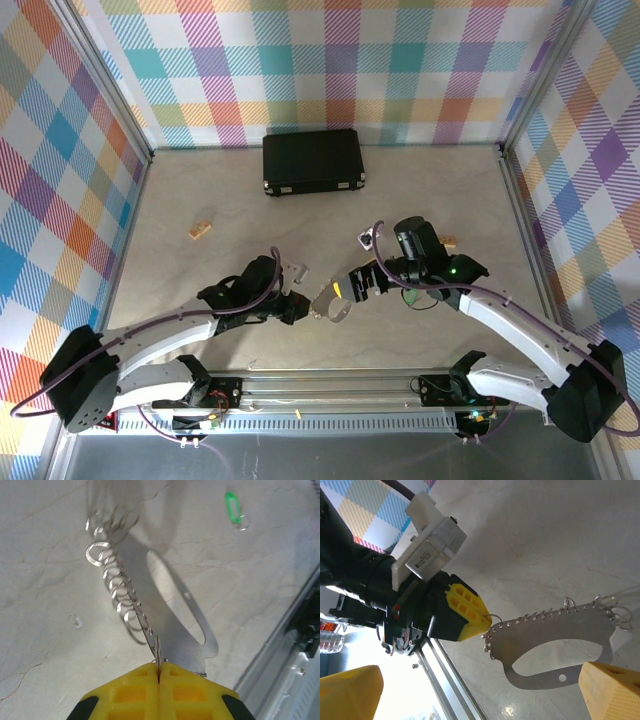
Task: Put the keys on the keyring
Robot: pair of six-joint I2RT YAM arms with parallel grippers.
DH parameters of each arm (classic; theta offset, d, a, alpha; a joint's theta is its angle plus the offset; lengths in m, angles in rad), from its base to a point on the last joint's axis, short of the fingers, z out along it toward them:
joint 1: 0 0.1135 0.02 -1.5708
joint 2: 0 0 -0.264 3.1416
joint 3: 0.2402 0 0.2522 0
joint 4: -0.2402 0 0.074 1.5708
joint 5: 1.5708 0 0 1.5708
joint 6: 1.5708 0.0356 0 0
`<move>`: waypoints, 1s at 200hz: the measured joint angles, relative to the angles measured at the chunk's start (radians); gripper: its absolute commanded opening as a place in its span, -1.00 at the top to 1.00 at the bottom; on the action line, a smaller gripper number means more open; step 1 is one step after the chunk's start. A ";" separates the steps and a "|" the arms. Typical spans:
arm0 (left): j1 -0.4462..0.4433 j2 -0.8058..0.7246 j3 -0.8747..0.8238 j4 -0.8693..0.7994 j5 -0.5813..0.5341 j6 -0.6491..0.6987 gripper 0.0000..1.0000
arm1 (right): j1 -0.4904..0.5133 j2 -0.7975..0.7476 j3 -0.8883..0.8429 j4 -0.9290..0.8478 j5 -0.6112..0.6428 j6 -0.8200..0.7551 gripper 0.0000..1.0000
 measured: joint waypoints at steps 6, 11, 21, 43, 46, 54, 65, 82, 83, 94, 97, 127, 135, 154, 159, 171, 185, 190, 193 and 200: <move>0.000 -0.016 0.011 -0.006 0.006 0.004 1.00 | 0.000 -0.012 0.003 -0.003 -0.011 -0.006 -0.94; -0.001 -0.030 0.022 -0.011 0.009 0.009 1.00 | 0.000 -0.021 0.006 -0.005 -0.022 -0.010 -0.91; -0.002 -0.054 0.049 -0.023 0.022 0.023 1.00 | 0.000 -0.037 0.019 -0.011 -0.049 -0.024 -0.88; -0.006 -0.077 0.139 -0.073 0.063 0.079 1.00 | 0.000 -0.048 0.056 -0.008 -0.122 -0.042 -0.81; -0.007 -0.077 0.157 -0.082 0.070 0.087 1.00 | 0.000 -0.048 0.060 -0.006 -0.132 -0.043 -0.79; -0.008 -0.076 0.197 -0.107 0.085 0.112 1.00 | 0.000 -0.049 0.072 -0.002 -0.159 -0.054 -0.74; -0.008 -0.076 0.255 -0.145 0.107 0.149 1.00 | 0.000 -0.049 0.089 -0.002 -0.195 -0.065 -0.66; -0.009 -0.075 0.347 -0.206 0.136 0.214 1.00 | 0.000 -0.050 0.123 -0.002 -0.242 -0.101 -0.59; -0.009 -0.075 0.350 -0.208 0.137 0.216 1.00 | 0.000 -0.050 0.125 -0.002 -0.244 -0.103 -0.58; -0.009 -0.072 0.409 -0.245 0.159 0.260 1.00 | 0.000 -0.050 0.157 -0.002 -0.267 -0.123 -0.55; -0.009 -0.071 0.423 -0.254 0.165 0.270 1.00 | 0.000 -0.050 0.167 -0.002 -0.272 -0.132 -0.54; -0.009 -0.049 0.543 -0.342 0.210 0.384 1.00 | 0.000 -0.048 0.275 -0.006 -0.320 -0.202 -0.39; -0.009 -0.040 0.568 -0.366 0.217 0.417 1.00 | 0.000 -0.047 0.304 -0.011 -0.325 -0.223 -0.35; -0.009 -0.024 0.612 -0.419 0.230 0.475 1.00 | 0.000 -0.047 0.343 -0.024 -0.331 -0.257 -0.20; -0.009 -0.021 0.619 -0.431 0.233 0.491 1.00 | 0.000 -0.047 0.350 -0.031 -0.330 -0.267 -0.14; -0.009 -0.018 0.634 -0.455 0.239 0.521 1.00 | 0.000 -0.045 0.361 -0.055 -0.327 -0.295 -0.01; -0.009 -0.016 0.647 -0.477 0.245 0.547 1.00 | 0.000 -0.039 0.369 -0.080 -0.322 -0.314 0.12; -0.009 -0.016 0.651 -0.483 0.248 0.554 1.00 | 0.000 -0.035 0.370 -0.085 -0.322 -0.322 0.17; -0.009 -0.016 0.654 -0.487 0.250 0.557 1.00 | 0.000 -0.034 0.370 -0.090 -0.320 -0.320 0.19; -0.009 -0.016 0.659 -0.493 0.253 0.565 1.00 | 0.000 -0.029 0.370 -0.096 -0.319 -0.325 0.23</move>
